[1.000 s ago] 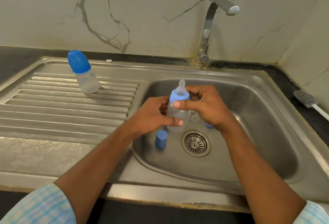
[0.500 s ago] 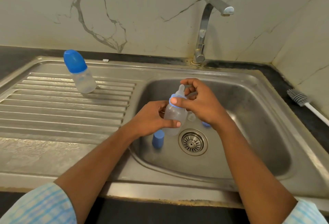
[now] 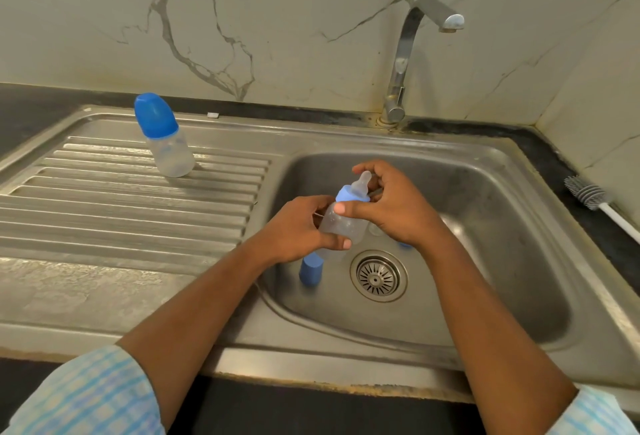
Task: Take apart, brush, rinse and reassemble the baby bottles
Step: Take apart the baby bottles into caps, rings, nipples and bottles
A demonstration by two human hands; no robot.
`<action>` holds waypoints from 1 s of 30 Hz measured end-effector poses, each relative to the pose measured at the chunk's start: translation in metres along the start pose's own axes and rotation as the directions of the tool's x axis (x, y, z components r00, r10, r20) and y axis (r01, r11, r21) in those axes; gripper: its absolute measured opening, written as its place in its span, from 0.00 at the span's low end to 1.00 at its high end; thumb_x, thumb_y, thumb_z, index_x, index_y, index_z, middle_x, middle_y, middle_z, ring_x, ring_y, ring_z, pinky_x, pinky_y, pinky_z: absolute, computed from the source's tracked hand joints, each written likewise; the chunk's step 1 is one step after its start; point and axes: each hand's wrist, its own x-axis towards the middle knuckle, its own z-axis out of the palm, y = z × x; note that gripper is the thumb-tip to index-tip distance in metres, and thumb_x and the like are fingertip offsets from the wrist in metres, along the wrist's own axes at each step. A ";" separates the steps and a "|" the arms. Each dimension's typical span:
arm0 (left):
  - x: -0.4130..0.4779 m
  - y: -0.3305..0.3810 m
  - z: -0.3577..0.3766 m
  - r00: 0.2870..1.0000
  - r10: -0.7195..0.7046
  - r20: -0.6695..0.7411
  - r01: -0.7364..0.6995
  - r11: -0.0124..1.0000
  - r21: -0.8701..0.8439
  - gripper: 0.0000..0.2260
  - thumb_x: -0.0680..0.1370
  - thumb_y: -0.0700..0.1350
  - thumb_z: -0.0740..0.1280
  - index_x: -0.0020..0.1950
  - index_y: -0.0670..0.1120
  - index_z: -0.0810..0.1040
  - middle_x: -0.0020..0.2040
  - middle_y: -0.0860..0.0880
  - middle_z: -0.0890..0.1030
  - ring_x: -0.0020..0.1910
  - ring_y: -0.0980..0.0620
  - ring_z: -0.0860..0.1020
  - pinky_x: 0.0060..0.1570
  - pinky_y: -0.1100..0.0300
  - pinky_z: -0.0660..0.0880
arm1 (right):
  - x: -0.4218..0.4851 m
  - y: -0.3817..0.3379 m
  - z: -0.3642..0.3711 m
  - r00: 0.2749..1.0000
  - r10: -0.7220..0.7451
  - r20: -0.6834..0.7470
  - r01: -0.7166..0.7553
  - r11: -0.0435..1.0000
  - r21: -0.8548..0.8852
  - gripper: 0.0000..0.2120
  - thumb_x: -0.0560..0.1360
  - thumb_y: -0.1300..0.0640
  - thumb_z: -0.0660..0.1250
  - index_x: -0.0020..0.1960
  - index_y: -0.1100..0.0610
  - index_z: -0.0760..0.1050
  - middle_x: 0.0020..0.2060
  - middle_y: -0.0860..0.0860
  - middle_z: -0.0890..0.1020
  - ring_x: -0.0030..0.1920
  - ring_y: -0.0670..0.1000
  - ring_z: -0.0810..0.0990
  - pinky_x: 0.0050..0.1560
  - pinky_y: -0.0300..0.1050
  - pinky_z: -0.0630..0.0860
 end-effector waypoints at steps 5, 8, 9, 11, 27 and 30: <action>0.004 -0.003 -0.002 0.992 0.006 -0.126 0.003 0.998 0.070 0.22 0.66 0.51 0.81 0.57 0.51 0.79 0.52 0.51 0.78 0.50 0.54 0.78 0.55 0.54 0.77 | 0.003 -0.007 -0.001 0.976 -0.119 -0.182 0.160 0.961 0.227 0.26 0.67 0.64 0.78 0.62 0.50 0.74 0.55 0.49 0.81 0.53 0.45 0.81 0.51 0.36 0.78; 0.004 -0.003 -0.001 0.995 -0.042 -0.094 0.048 0.997 0.060 0.21 0.68 0.49 0.80 0.57 0.51 0.79 0.52 0.53 0.81 0.50 0.54 0.79 0.55 0.55 0.77 | 0.005 -0.009 -0.002 0.915 -0.120 -0.386 0.223 0.946 0.234 0.27 0.69 0.65 0.76 0.63 0.48 0.72 0.57 0.49 0.79 0.53 0.45 0.80 0.52 0.33 0.77; 0.006 -0.004 0.001 0.994 -0.055 -0.094 0.058 0.998 0.030 0.21 0.68 0.48 0.80 0.57 0.51 0.79 0.52 0.55 0.82 0.51 0.55 0.80 0.55 0.56 0.77 | 0.006 -0.007 -0.001 0.905 -0.105 -0.413 0.203 0.958 0.201 0.27 0.70 0.63 0.76 0.64 0.47 0.71 0.57 0.48 0.79 0.53 0.44 0.79 0.52 0.32 0.76; 0.011 -0.002 0.005 0.992 -0.071 -0.104 0.076 0.996 0.045 0.22 0.67 0.46 0.79 0.59 0.52 0.77 0.52 0.56 0.82 0.50 0.57 0.80 0.52 0.59 0.77 | 0.007 -0.002 0.001 0.910 -0.075 -0.408 0.140 0.981 0.133 0.29 0.71 0.61 0.76 0.67 0.47 0.70 0.55 0.46 0.79 0.52 0.43 0.79 0.54 0.35 0.77; 0.048 -0.016 0.045 0.975 -0.174 0.136 0.002 0.622 0.783 0.33 0.70 0.60 0.77 0.66 0.49 0.65 0.56 0.48 0.79 0.50 0.46 0.77 0.51 0.54 0.70 | 0.016 0.005 0.008 0.954 -0.082 -0.288 0.080 0.997 -0.017 0.36 0.72 0.56 0.76 0.75 0.46 0.63 0.57 0.49 0.78 0.58 0.51 0.78 0.61 0.49 0.77; 0.046 -0.017 0.049 0.967 -0.198 0.159 -0.006 0.607 0.794 0.32 0.70 0.59 0.77 0.65 0.48 0.65 0.53 0.49 0.78 0.45 0.48 0.73 0.46 0.55 0.68 | 0.016 0.005 0.007 0.954 -0.077 -0.289 0.076 0.997 -0.016 0.36 0.72 0.56 0.75 0.75 0.46 0.62 0.55 0.48 0.78 0.58 0.50 0.78 0.60 0.47 0.76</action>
